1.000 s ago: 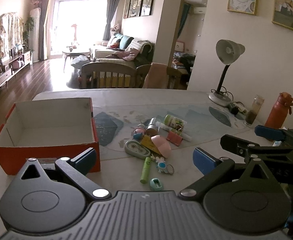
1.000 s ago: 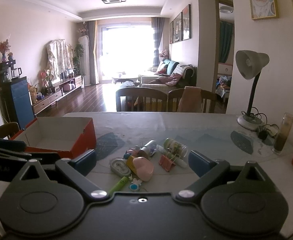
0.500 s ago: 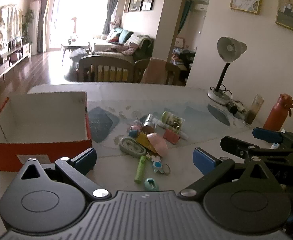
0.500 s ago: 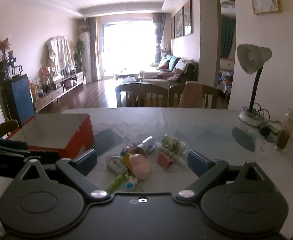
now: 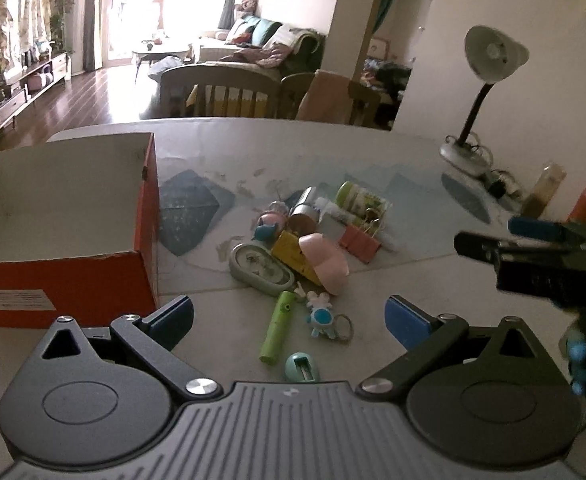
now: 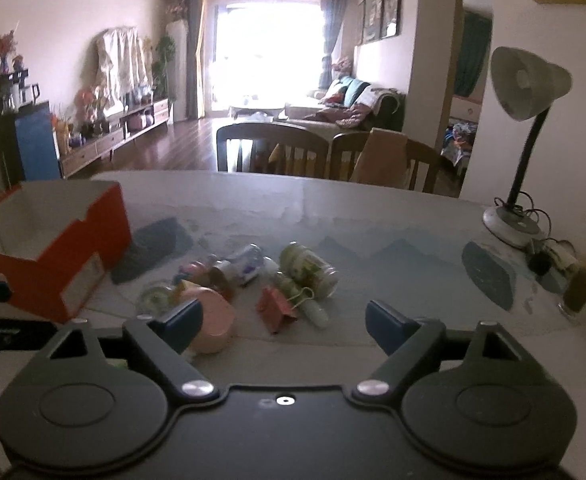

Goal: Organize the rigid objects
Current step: 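Grasp the teal sharpener with the left gripper while the right gripper grasps the red binder clip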

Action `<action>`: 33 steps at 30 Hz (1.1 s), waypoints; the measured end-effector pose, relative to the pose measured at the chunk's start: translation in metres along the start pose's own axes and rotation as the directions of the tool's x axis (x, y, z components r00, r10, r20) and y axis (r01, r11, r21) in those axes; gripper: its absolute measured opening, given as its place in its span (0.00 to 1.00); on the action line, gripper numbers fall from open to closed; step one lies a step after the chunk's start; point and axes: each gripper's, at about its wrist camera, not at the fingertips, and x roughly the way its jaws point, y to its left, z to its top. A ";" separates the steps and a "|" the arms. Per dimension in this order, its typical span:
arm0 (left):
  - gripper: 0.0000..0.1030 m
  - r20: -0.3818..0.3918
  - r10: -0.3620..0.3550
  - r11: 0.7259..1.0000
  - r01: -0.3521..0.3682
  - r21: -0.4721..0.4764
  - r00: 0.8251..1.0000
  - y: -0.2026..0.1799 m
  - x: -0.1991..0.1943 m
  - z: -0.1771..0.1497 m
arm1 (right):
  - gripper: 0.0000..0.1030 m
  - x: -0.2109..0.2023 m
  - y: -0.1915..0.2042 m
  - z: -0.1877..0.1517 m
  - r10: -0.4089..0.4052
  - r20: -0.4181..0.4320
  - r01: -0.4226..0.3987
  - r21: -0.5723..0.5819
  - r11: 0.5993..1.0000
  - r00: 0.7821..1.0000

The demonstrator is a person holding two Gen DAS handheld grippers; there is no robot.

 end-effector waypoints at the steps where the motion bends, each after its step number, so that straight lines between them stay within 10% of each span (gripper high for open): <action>1: 0.99 -0.006 0.001 1.000 -0.001 0.001 1.000 -0.002 0.005 0.000 | 0.83 0.008 -0.003 0.000 0.004 -0.008 -0.005 -0.007 1.000 1.000; 13: 0.91 -0.111 0.004 1.000 -0.002 0.015 0.994 -0.022 0.054 -0.015 | 0.75 0.086 -0.027 0.004 0.085 -0.114 -0.096 -0.088 0.992 0.990; 33: 0.49 -0.315 0.038 0.998 -0.049 -0.026 0.948 -0.028 0.100 -0.039 | 0.43 0.166 -0.027 -0.003 0.193 -0.264 -0.216 -0.062 0.974 0.945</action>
